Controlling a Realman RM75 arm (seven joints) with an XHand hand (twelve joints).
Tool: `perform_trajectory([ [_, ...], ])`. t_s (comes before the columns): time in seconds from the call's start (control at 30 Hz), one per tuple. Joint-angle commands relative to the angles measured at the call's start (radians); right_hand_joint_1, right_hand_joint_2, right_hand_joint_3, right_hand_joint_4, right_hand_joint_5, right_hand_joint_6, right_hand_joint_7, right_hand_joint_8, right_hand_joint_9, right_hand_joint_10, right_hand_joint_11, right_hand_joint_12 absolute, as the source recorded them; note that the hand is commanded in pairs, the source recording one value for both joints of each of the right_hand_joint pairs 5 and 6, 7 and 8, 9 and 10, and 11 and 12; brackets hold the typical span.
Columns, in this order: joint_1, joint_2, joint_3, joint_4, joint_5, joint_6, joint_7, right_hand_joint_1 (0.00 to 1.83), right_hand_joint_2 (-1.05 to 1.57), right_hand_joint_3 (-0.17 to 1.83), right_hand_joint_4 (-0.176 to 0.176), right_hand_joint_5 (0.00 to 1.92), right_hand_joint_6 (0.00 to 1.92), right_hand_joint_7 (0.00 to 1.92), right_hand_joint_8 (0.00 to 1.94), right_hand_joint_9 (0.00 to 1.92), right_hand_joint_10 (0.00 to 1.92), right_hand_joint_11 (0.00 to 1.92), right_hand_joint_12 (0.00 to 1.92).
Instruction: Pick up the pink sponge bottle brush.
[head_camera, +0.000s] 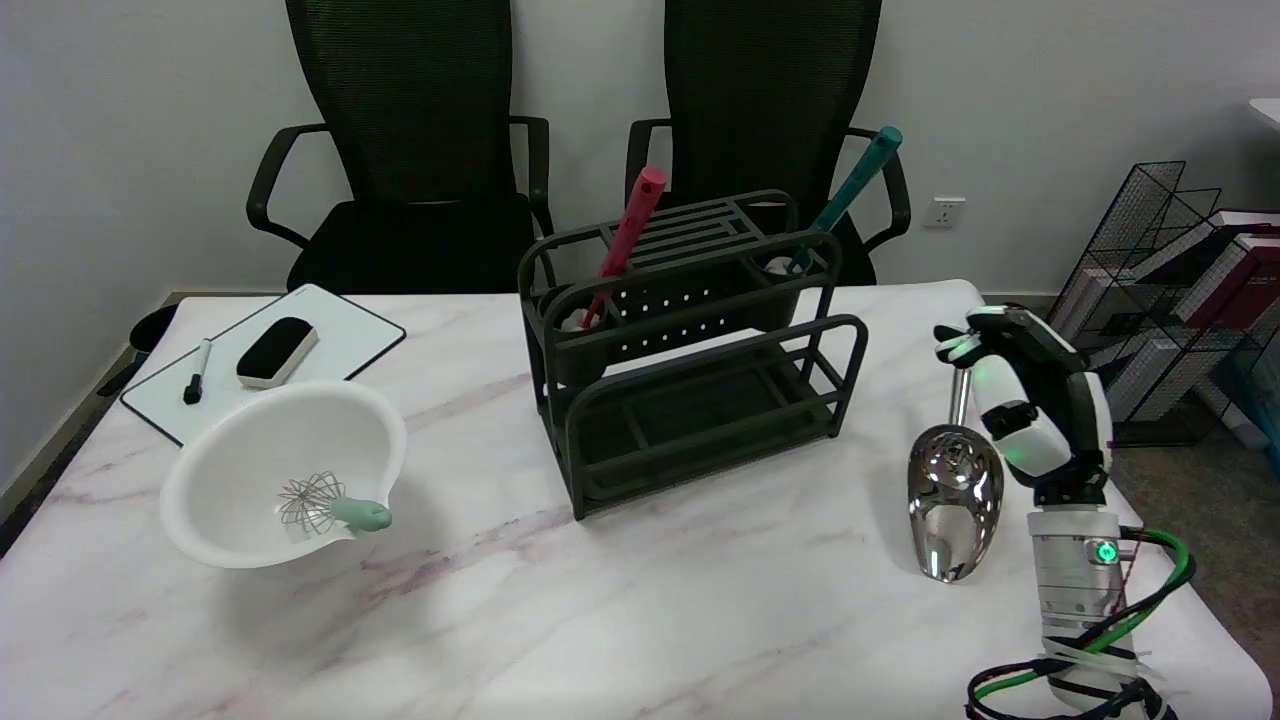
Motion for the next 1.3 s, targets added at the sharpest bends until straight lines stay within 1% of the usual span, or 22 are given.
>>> perform_trajectory([
  [0.03,0.095,-0.038,-0.051,0.038,-0.121,-0.102,-0.003,0.99,0.62,1.18,0.0,0.79,0.79,1.06,1.06,0.92,0.92,0.65,0.65],
  [0.17,0.127,-0.037,-0.041,0.103,-0.143,-0.18,-0.005,0.99,0.61,1.18,0.0,0.77,0.77,1.04,1.04,0.91,0.91,0.65,0.65],
  [0.3,0.163,-0.028,-0.034,0.21,-0.152,-0.28,-0.005,0.99,0.6,1.19,0.0,0.76,0.76,1.01,1.01,0.89,0.89,0.64,0.64],
  [0.5,0.202,-0.017,0.011,0.347,-0.152,-0.45,-0.005,1.0,0.56,1.23,0.0,0.72,0.72,0.79,0.79,0.84,0.84,0.64,0.64],
  [0.6,0.242,-0.014,0.006,0.42,-0.152,-0.567,-0.005,1.0,0.55,1.23,0.0,0.64,0.64,0.74,0.74,0.79,0.79,0.64,0.64],
  [0.67,0.278,-0.013,-0.006,0.447,-0.152,-0.636,-0.005,1.0,0.53,1.24,0.0,0.55,0.55,0.68,0.68,0.74,0.74,0.64,0.64],
  [0.7,0.298,-0.014,-0.015,0.453,-0.152,-0.661,-0.005,1.0,0.53,1.24,0.0,0.5,0.5,0.65,0.65,0.72,0.72,0.64,0.64],
  [0.8,0.361,-0.018,-0.041,0.451,-0.146,-0.724,0.002,1.01,0.53,1.23,0.0,0.46,0.46,0.62,0.62,0.69,0.69,0.64,0.64],
  [0.97,0.439,-0.033,-0.047,0.401,-0.143,-0.8,0.004,1.02,0.51,1.22,0.0,0.46,0.46,0.54,0.54,0.64,0.64,0.63,0.63],
  [1.07,0.477,-0.045,-0.051,0.364,-0.14,-0.816,0.005,1.02,0.48,1.22,0.0,0.42,0.42,0.45,0.45,0.57,0.57,0.62,0.62],
  [1.2,0.519,-0.052,-0.049,0.317,-0.114,-0.817,0.005,1.03,0.44,1.23,0.0,0.37,0.37,0.38,0.38,0.55,0.55,0.61,0.61],
  [1.3,0.538,-0.052,-0.05,0.29,-0.108,-0.818,0.005,1.04,0.37,1.24,0.0,0.28,0.28,0.33,0.33,0.54,0.54,0.6,0.6],
])
